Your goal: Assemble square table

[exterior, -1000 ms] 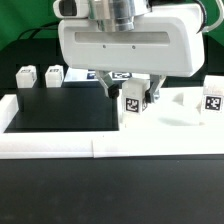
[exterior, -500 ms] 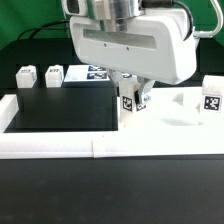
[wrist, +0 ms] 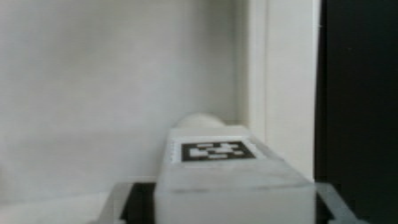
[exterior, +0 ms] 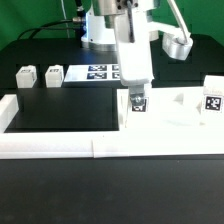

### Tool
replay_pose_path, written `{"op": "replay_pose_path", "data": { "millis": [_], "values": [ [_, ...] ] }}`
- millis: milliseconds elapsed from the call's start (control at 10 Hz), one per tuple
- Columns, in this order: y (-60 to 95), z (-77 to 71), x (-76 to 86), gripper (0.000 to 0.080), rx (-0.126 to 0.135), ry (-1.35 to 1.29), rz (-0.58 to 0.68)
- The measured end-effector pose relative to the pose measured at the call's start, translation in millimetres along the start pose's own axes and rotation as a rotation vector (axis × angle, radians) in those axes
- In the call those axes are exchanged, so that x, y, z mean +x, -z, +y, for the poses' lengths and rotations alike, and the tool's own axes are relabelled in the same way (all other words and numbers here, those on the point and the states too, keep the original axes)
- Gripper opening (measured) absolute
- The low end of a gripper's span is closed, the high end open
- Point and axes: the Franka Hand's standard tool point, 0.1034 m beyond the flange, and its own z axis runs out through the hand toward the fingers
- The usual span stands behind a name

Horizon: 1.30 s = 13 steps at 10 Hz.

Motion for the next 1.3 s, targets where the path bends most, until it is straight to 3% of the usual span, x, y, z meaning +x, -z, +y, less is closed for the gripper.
{"op": "replay_pose_path", "data": {
  "millis": [100, 400, 600, 700, 1000, 1300],
  "values": [
    [0.0, -0.1, 1.6, 0.029, 0.022, -0.148, -0.005],
    [0.0, 0.0, 2.7, 0.0301, 0.024, -0.086, -0.015],
    [2.2, -7.1, 13.5, 0.0609, -0.001, 0.414, -0.039],
    [1.8, -8.5, 14.8, 0.0637, -0.005, 0.555, -0.05],
    [1.4, -7.9, 17.4, 0.0648, -0.009, 0.846, -0.043],
    [0.6, -2.9, 13.9, 0.0648, -0.05, 1.296, -0.061]
  ]
}}
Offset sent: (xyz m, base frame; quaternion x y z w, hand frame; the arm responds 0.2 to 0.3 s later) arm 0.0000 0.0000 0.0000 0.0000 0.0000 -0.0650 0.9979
